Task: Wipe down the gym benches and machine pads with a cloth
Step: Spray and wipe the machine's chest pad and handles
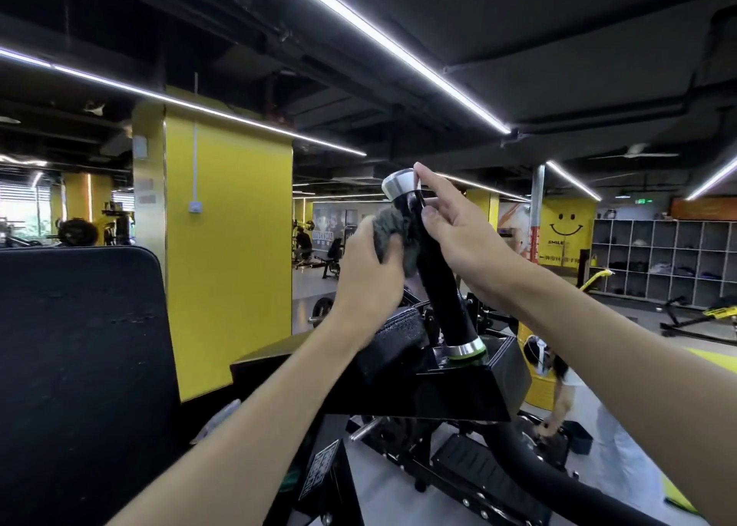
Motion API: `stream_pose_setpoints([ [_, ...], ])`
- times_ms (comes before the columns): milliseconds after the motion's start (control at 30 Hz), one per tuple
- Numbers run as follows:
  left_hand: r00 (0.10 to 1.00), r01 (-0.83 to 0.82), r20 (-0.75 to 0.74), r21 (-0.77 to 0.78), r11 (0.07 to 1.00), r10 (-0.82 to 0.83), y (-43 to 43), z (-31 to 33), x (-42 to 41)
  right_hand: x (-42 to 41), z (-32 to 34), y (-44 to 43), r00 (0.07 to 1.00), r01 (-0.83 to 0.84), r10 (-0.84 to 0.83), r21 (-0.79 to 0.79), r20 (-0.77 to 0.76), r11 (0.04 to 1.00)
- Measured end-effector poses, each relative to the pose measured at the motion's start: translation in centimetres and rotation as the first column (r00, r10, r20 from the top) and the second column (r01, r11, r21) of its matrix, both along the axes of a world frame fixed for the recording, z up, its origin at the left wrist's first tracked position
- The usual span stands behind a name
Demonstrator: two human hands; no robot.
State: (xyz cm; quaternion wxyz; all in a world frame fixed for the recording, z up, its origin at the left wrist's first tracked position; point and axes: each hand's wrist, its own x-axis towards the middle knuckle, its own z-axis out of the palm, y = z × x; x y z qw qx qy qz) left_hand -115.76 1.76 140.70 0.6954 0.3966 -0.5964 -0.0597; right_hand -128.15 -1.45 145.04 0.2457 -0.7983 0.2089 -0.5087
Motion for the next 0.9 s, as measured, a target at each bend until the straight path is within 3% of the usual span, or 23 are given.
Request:
stream_pose_setpoints([
  [100, 0.996, 0.014, 0.089, 0.050, 0.999, -0.019, 0.3, -1.0, 0.6, 0.1, -0.1, -0.4, 0.999, -0.006, 0.005, 0.013, 0.037, 1.000],
  [200, 0.990, 0.070, -0.125, 0.027, 0.997, -0.066, 0.1, 1.4, 0.8, 0.2, -0.2, -0.3, 0.999, -0.013, 0.013, 0.011, 0.051, 1.000],
  [267, 0.984, 0.046, -0.173, 0.010, 0.999, -0.044, -0.2, 2.9, 0.6, 0.1, -0.4, -0.3, 0.998, -0.005, 0.005, 0.003, 0.058, 1.000],
  [433, 0.994, -0.098, 0.056, -0.012, 0.995, 0.098, -0.2, 0.9, 0.3, 0.1, -0.4, -0.2, 0.998, -0.019, 0.019, -0.004, 0.060, 1.000],
  [600, 0.978, -0.148, 0.150, 0.023, 0.989, 0.143, 1.3, -2.1, -0.8, 0.5, -0.5, -0.2, 0.997, -0.003, 0.002, 0.016, 0.079, 1.000],
  [767, 0.979, -0.042, 0.203, 0.192, 0.981, 0.002, 2.5, -4.9, -1.7, 0.8, -0.5, -0.3, 0.994, 0.015, -0.018, 0.026, 0.105, 1.000],
  [900, 0.900, -0.060, 0.417, 0.409, 0.911, -0.128, 3.2, -5.7, -0.8, 0.7, -0.5, -0.2, 0.993, 0.002, -0.009, 0.063, 0.116, 0.998],
])
